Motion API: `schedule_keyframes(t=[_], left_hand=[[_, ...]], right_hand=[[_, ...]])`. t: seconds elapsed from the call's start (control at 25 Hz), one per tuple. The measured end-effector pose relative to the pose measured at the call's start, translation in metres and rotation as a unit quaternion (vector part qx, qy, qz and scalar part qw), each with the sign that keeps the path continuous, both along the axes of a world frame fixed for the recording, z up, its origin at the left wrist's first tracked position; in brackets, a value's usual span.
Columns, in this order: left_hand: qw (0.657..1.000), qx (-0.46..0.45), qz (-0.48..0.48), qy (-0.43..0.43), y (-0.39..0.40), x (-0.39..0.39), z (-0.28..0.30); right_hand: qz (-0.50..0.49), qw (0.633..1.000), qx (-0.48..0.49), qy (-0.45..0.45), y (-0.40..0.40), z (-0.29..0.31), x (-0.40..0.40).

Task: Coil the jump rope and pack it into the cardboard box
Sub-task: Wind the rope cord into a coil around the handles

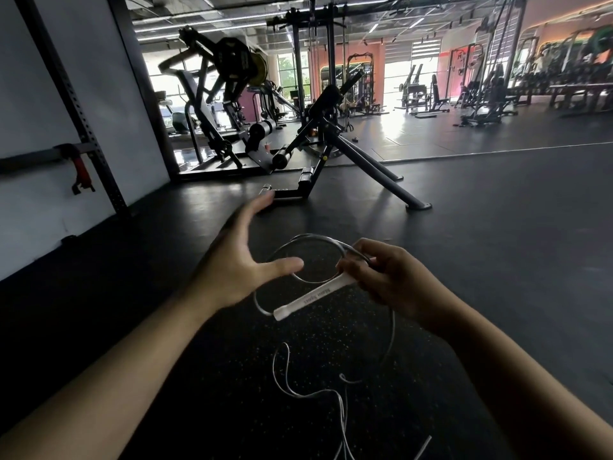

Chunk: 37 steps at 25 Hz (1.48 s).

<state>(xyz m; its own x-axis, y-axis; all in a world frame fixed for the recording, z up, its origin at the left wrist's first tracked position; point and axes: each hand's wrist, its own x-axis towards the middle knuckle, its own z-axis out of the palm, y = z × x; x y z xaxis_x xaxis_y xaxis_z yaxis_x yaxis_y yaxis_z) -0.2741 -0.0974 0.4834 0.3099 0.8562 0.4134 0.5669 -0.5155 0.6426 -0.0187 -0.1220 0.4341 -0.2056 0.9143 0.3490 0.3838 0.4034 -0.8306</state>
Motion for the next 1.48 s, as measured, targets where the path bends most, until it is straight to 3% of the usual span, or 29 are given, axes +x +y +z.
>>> schedule_keyframes(t=[0.08,0.12,0.24,0.44,0.56,0.64,0.72,0.84,1.04,1.24,1.48], left_hand=[[0.976,0.019,-0.065,0.208,-0.002,0.016,0.026],[0.959,0.006,-0.081,0.271,-0.004,0.028,0.033],[0.95,-0.039,-0.073,0.302,0.001,0.053,0.031],[0.974,-0.087,-0.075,0.196,0.01,0.05,0.015],[0.978,-0.101,-0.102,0.153,0.009,0.043,0.011],[0.987,-0.11,-0.092,0.066,0.008,0.038,0.011],[0.99,-0.107,-0.053,-0.077,0.01,0.034,0.012],[0.955,-0.113,-0.003,-0.273,0.012,0.038,0.004],[0.849,-0.145,0.107,-0.497,-0.002,0.068,-0.028],[0.795,-0.176,0.107,-0.571,-0.007,0.074,-0.05],[0.802,-0.211,0.063,-0.556,0.005,0.065,-0.053]], right_hand=[[-0.012,0.997,0.028,-0.067,0.001,0.006,-0.002],[-0.018,0.995,0.039,-0.086,0.002,0.008,-0.004],[-0.051,0.991,0.054,-0.109,0.003,0.01,-0.01],[-0.026,0.999,-0.006,-0.038,0.0,0.008,-0.016],[0.016,0.996,-0.019,0.088,-0.005,0.011,-0.02],[0.013,0.99,-0.022,0.14,-0.008,0.016,-0.018],[-0.001,0.989,-0.039,0.144,-0.009,0.016,-0.014],[0.024,0.984,-0.071,0.164,-0.008,0.011,-0.013],[0.012,0.991,-0.019,0.132,-0.014,0.003,-0.028],[0.004,0.991,-0.02,0.133,-0.013,-0.003,-0.03],[0.034,0.989,-0.06,0.133,-0.005,0.002,-0.024]])
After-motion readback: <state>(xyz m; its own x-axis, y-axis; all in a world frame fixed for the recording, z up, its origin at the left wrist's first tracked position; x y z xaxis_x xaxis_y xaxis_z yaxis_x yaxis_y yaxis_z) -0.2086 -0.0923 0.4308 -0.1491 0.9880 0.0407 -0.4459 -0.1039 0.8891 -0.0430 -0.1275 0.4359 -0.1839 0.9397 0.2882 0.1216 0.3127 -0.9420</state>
